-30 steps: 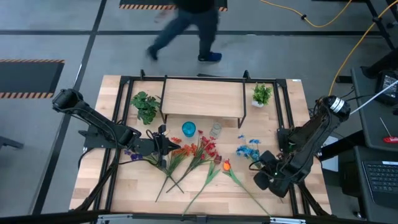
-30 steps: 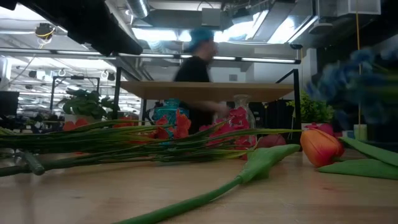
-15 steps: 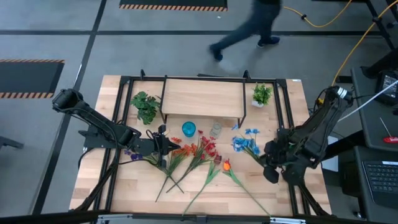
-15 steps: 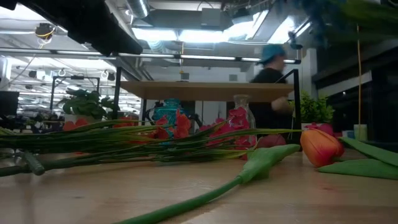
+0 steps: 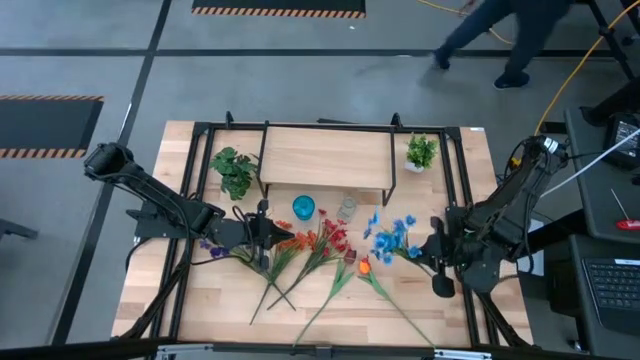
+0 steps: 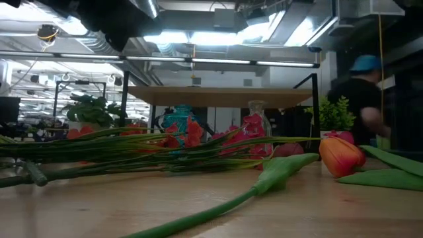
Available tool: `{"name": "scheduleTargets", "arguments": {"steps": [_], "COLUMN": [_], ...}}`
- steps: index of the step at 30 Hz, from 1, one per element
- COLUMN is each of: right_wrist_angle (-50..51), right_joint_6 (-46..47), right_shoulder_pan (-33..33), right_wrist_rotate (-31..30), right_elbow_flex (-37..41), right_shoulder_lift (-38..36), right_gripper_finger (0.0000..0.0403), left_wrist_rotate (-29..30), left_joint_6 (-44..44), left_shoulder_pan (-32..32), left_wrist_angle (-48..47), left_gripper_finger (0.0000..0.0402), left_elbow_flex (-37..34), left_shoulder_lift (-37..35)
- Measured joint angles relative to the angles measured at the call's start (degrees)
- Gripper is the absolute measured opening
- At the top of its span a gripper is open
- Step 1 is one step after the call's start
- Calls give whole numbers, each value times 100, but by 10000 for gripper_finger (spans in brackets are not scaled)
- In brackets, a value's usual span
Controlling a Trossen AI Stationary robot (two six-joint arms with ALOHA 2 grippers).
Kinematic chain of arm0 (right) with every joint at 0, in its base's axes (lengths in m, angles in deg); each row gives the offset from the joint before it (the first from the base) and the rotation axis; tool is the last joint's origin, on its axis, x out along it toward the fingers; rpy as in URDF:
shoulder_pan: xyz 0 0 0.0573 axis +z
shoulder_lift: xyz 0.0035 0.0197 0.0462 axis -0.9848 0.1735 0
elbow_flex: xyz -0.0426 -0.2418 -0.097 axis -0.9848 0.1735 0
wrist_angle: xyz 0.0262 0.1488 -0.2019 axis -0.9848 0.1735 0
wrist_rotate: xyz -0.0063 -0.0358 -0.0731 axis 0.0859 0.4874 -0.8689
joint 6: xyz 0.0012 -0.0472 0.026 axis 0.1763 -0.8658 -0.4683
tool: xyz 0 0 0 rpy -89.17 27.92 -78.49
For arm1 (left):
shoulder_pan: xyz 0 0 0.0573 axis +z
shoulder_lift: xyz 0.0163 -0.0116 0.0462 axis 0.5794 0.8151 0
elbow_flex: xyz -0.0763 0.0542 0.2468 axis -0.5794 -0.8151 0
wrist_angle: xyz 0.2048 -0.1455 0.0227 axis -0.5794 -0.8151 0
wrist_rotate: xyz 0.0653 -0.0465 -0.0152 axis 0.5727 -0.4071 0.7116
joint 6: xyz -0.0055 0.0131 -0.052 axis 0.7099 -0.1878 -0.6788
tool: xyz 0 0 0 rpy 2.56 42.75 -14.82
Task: Pick and place flowers into a vace then onto a shelf
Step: Put the blue flowers into the blue vase
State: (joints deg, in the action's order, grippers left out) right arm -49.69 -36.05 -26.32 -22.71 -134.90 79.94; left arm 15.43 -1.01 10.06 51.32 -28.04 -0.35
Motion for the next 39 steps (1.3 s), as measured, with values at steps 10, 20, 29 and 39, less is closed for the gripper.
{"name": "scheduleTargets", "arguments": {"steps": [10,20,29,39], "right_wrist_angle": [-3587,-5262,-5376,-5897], "right_joint_6": [-2939,-4643,-4918,-4792], "right_shoulder_pan": [-473,-1435,-2377,-3179], "right_wrist_rotate": [102,1555,2214,2868], "right_elbow_flex": [1732,2445,2445,2441], "right_shoulder_lift": [-832,-1346,-1346,-1065], "right_gripper_finger": [5,5,5,5], "left_wrist_rotate": [40,49,-30,-252], "left_joint_6": [0,396,953,1812], "left_shoulder_pan": [0,217,537,576], "left_wrist_angle": [163,781,1411,2139], "left_gripper_finger": [5,92,203,209], "left_elbow_flex": [0,0,0,2], "left_shoulder_lift": [0,0,110,258]}}
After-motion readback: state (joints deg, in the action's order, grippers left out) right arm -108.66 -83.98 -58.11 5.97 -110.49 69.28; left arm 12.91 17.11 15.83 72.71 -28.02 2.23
